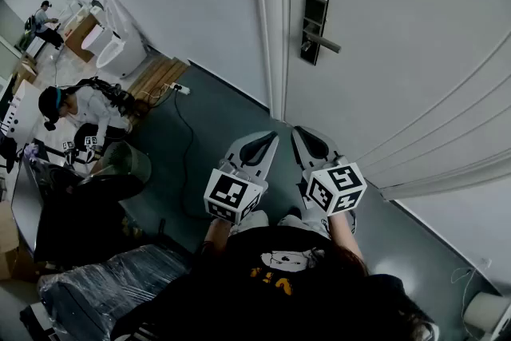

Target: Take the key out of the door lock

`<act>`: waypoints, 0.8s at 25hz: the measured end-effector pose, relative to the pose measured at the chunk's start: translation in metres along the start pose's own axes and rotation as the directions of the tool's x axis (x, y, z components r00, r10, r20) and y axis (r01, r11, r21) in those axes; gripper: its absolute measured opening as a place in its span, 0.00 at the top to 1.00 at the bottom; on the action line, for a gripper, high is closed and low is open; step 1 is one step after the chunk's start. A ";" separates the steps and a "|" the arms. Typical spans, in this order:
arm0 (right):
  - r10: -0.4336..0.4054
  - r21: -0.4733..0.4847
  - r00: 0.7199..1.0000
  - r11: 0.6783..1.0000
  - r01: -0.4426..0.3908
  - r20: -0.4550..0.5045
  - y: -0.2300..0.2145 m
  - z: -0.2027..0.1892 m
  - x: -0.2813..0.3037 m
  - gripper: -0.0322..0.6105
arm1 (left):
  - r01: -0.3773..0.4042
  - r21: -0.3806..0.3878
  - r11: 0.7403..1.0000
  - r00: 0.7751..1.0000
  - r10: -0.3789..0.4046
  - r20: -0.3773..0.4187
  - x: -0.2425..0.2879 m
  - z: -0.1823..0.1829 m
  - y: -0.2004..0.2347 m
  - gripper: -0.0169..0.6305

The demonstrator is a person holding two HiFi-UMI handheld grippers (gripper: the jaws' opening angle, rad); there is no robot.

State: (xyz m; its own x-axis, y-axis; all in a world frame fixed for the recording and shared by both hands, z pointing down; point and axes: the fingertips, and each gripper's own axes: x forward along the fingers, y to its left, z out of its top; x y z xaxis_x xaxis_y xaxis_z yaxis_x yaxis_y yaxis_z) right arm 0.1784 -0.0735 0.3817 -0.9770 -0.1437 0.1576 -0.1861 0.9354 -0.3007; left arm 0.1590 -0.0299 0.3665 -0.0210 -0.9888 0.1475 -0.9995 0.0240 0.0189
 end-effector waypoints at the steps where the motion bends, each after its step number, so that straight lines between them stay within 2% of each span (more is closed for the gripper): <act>1: 0.001 0.000 1.000 1.000 -0.001 -0.001 0.003 0.000 0.002 0.94 | 0.001 0.013 1.000 1.000 -0.001 -0.002 -0.001 0.002 0.002 0.96; 4: 0.001 -0.002 1.000 1.000 -0.001 -0.005 0.009 -0.002 0.007 0.94 | 0.007 0.036 0.999 1.000 -0.007 -0.004 -0.002 0.006 0.006 0.96; 14: -0.039 0.024 0.999 0.999 0.039 -0.010 0.017 -0.011 0.017 0.94 | 0.035 0.037 0.999 0.999 -0.034 -0.015 -0.015 0.002 0.019 0.96; 20: -0.032 0.031 0.999 0.999 0.032 0.009 0.039 -0.015 0.032 0.94 | 0.041 0.041 0.998 0.999 -0.040 -0.020 -0.034 -0.006 0.034 0.96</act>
State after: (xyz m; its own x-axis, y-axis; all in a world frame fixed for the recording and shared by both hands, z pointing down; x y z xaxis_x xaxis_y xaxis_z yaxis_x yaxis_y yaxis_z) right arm 0.1418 -0.0366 0.3895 -0.9714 -0.1767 0.1585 -0.2203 0.9200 -0.3242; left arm 0.1255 0.0052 0.3681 0.0199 -0.9858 0.1666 -0.9996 -0.0229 -0.0159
